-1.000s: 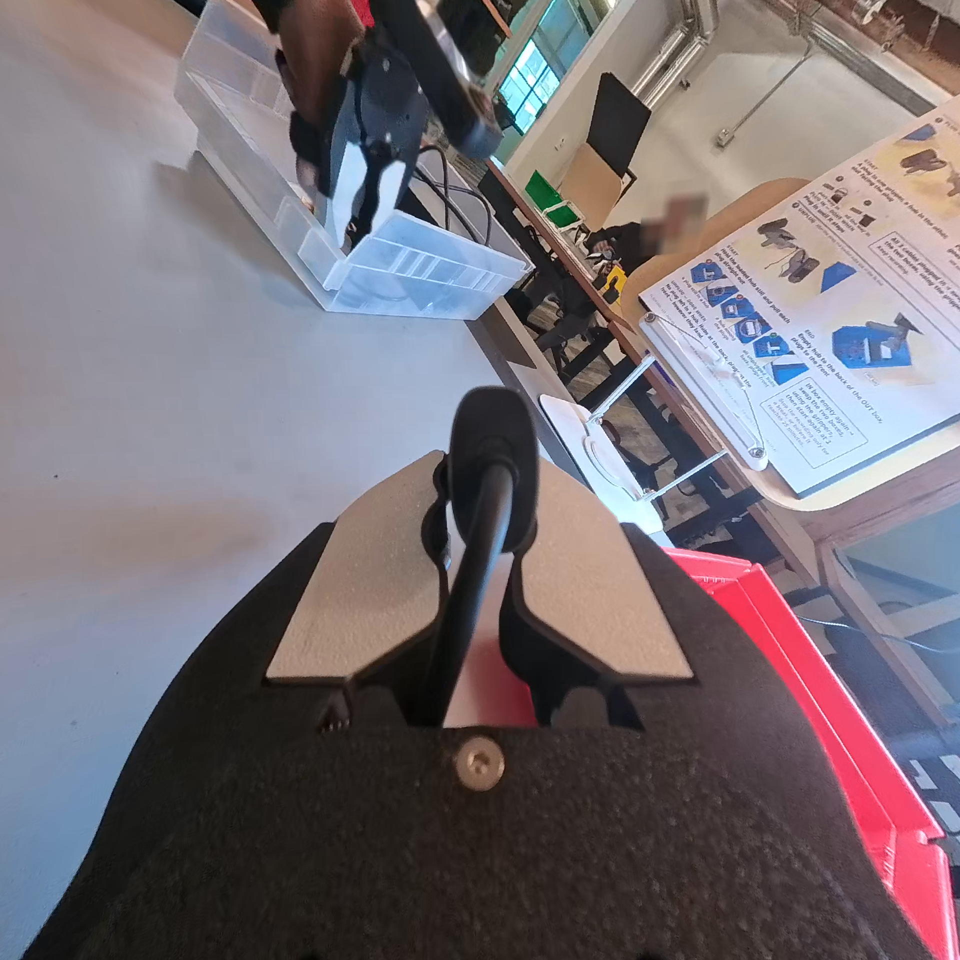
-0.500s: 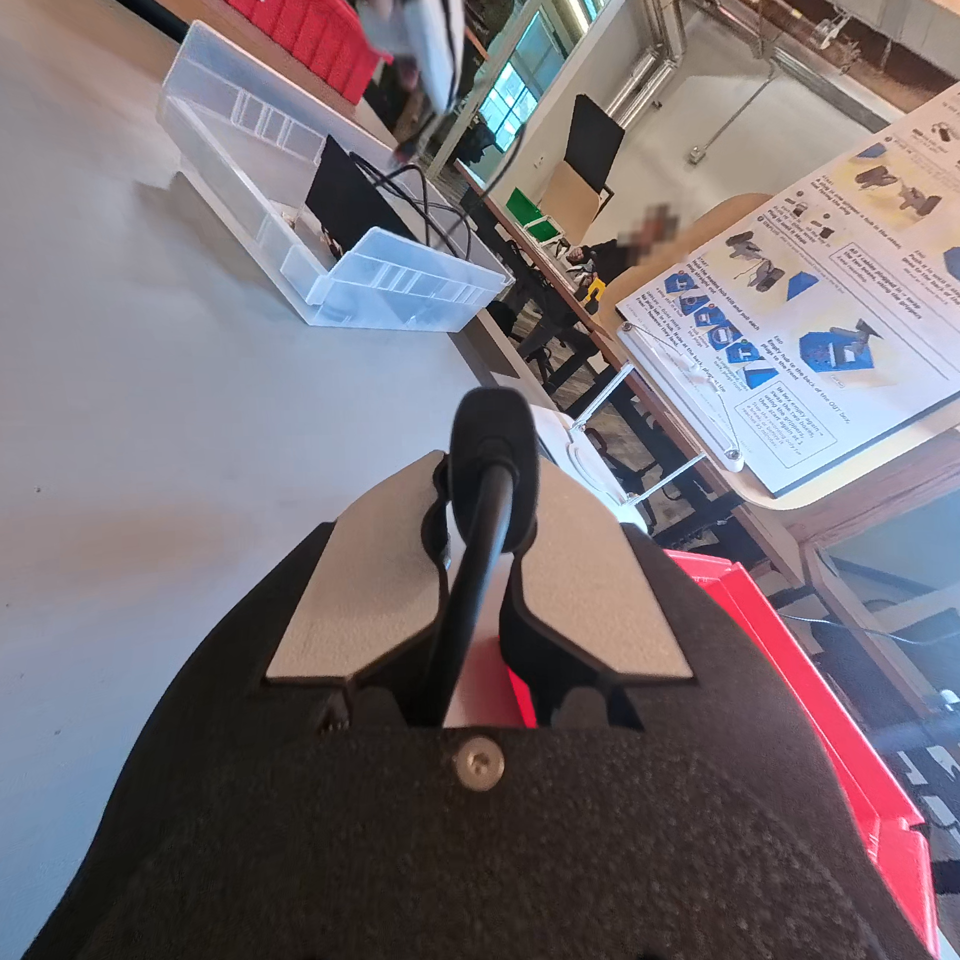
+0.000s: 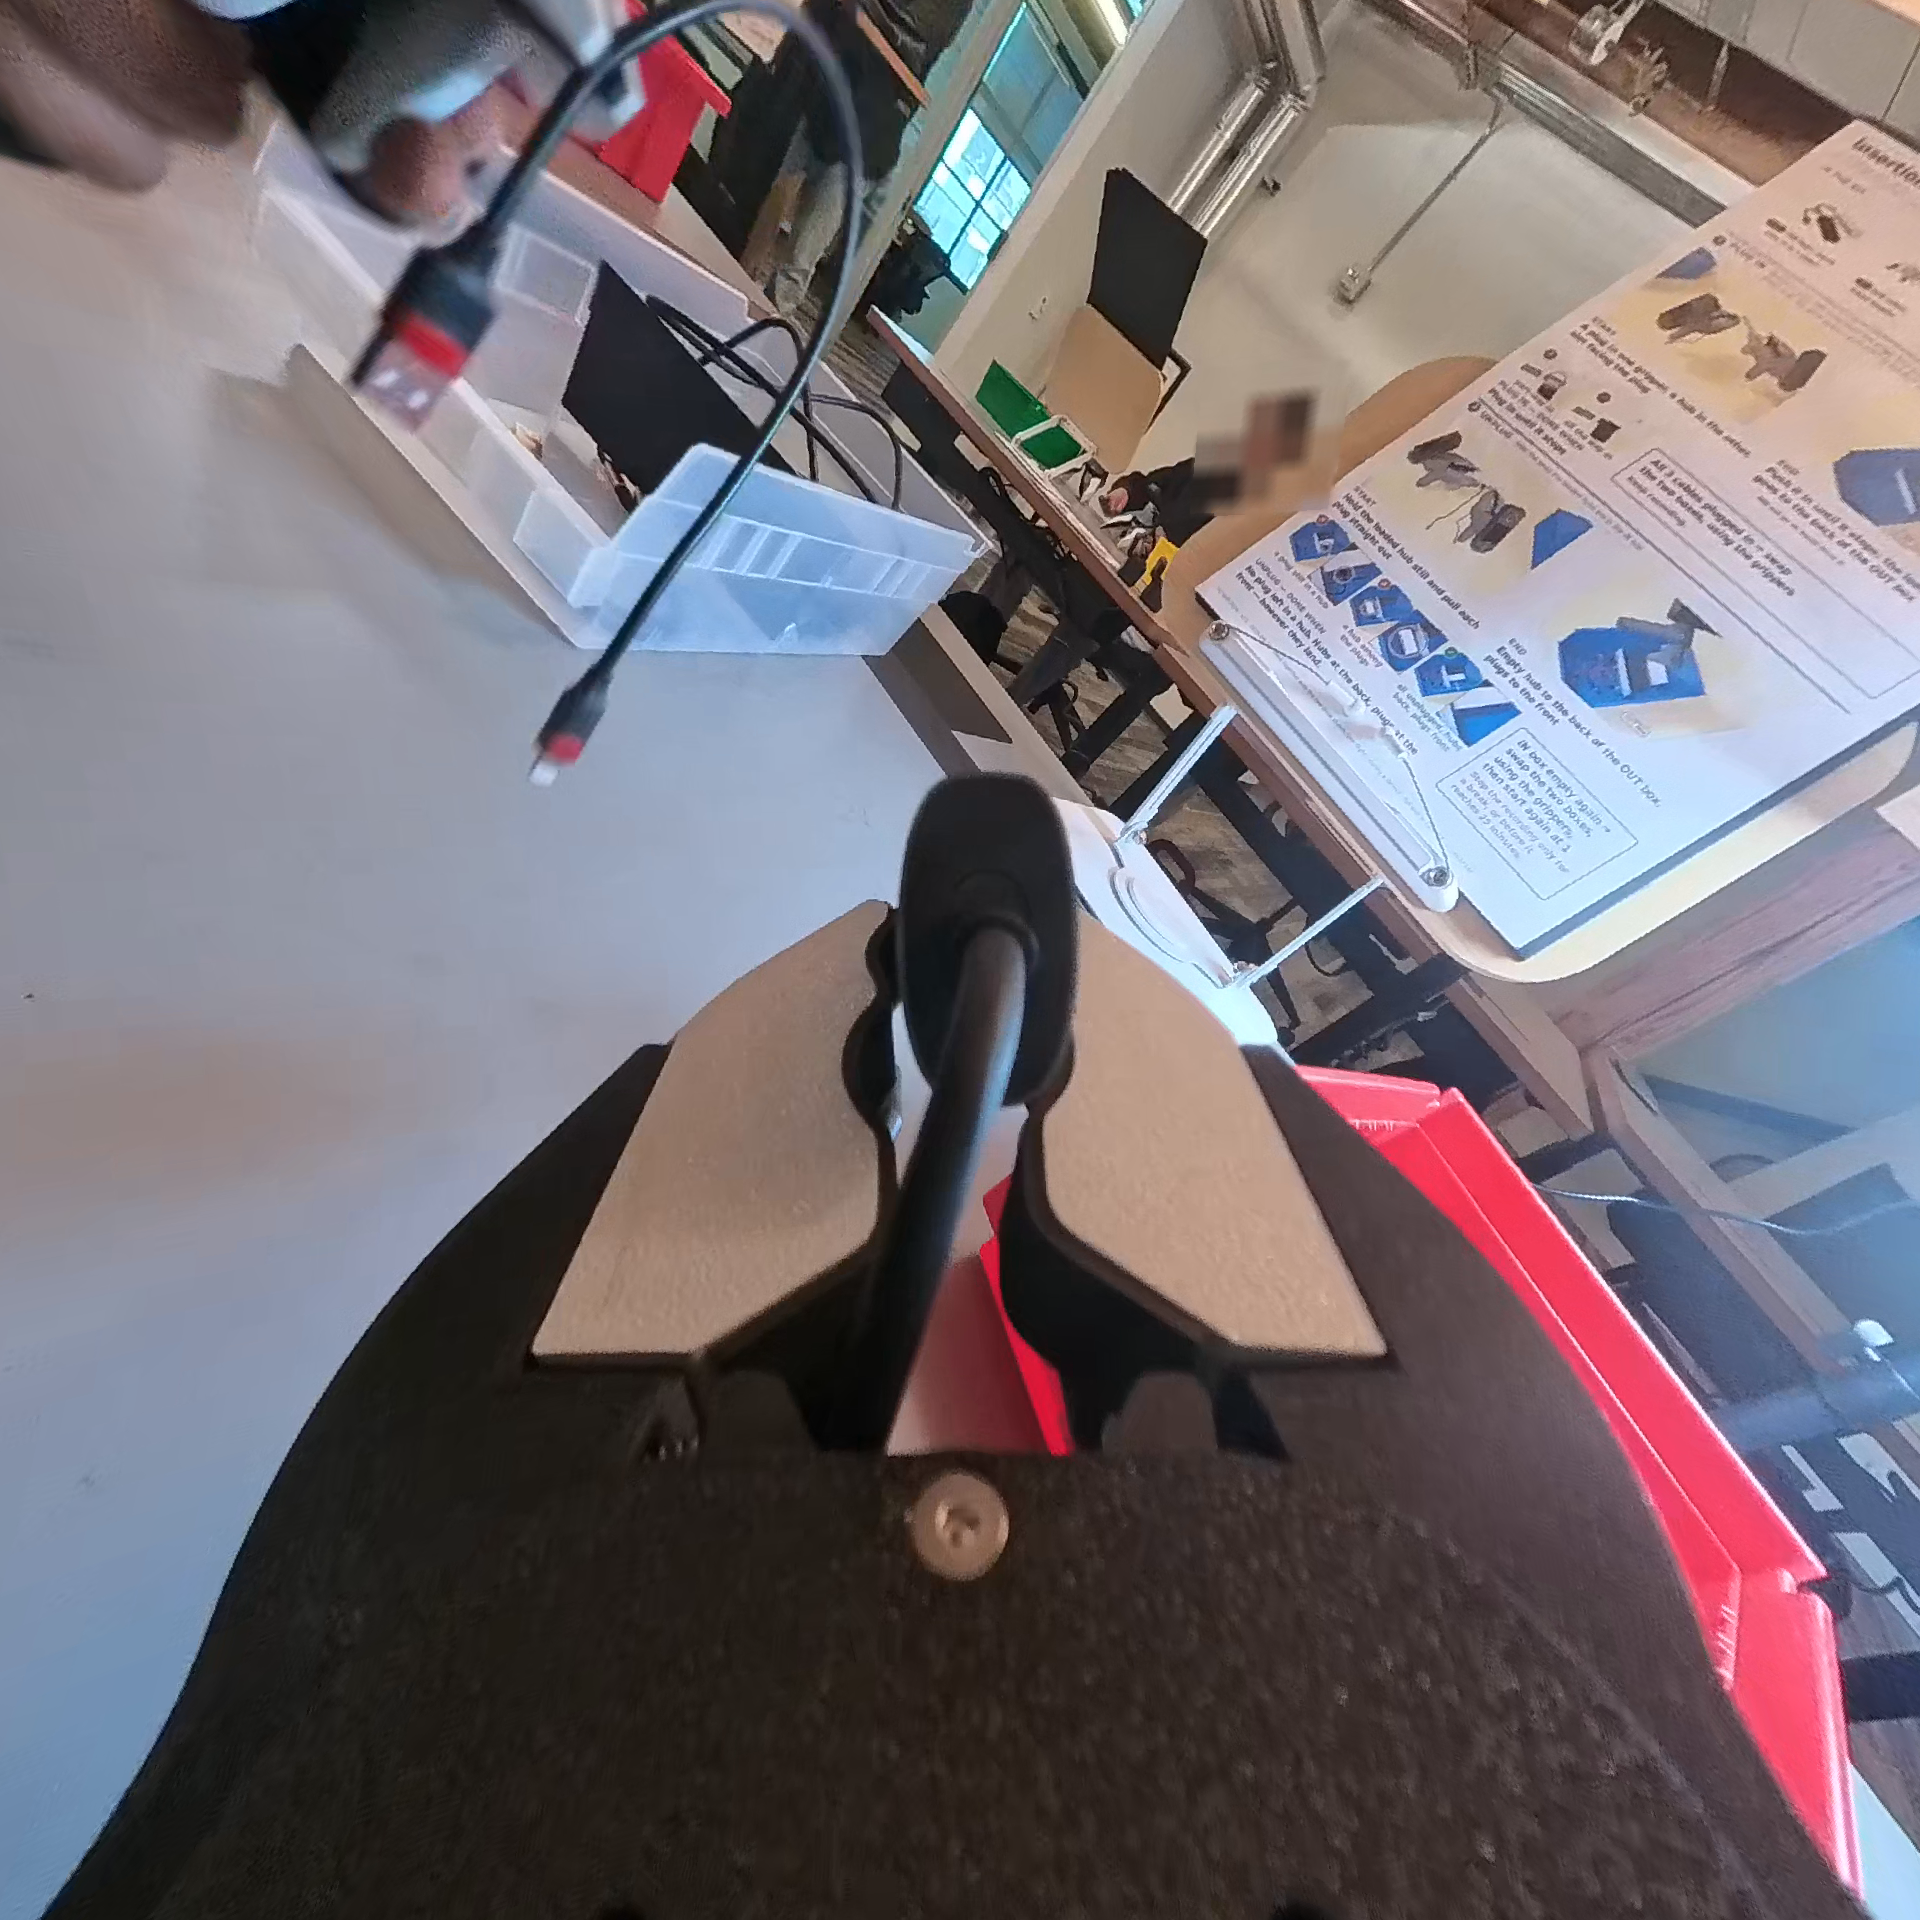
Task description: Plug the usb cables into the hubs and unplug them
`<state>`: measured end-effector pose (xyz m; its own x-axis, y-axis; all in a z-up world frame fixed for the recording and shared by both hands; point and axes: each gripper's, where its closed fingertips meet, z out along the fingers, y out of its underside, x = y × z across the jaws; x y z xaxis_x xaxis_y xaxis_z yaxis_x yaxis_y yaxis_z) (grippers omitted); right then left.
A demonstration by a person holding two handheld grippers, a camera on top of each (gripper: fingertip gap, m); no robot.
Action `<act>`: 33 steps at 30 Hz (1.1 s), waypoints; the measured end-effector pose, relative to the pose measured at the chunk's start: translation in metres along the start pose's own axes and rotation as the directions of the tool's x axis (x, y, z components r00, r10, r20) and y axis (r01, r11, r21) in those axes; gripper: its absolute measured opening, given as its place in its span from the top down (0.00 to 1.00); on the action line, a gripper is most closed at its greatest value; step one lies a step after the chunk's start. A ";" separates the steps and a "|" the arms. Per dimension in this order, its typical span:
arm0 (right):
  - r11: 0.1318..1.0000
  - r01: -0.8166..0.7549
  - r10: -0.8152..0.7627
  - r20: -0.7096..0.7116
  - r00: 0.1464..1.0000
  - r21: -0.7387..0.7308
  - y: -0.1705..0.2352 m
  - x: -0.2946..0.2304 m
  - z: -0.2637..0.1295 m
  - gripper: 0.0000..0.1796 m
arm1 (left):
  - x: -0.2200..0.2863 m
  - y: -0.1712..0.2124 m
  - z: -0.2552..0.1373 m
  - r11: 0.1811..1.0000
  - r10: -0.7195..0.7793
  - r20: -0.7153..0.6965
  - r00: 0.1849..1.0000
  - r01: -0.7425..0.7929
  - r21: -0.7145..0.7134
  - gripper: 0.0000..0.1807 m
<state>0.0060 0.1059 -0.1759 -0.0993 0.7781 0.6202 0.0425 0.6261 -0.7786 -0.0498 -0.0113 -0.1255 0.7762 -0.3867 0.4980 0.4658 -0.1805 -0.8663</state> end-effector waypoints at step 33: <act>0.999 -0.025 0.026 0.055 0.998 -0.025 0.012 -0.008 0.003 0.90 | -0.065 0.168 -0.056 0.115 0.407 -0.456 0.791 -0.540 -0.834 0.94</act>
<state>0.0039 0.1069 -0.1901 -0.1522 0.7901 0.5937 0.0701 0.6079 -0.7910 -0.0455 -0.0672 -0.3054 0.6100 -0.7921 0.0228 -0.7197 -0.5659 -0.4023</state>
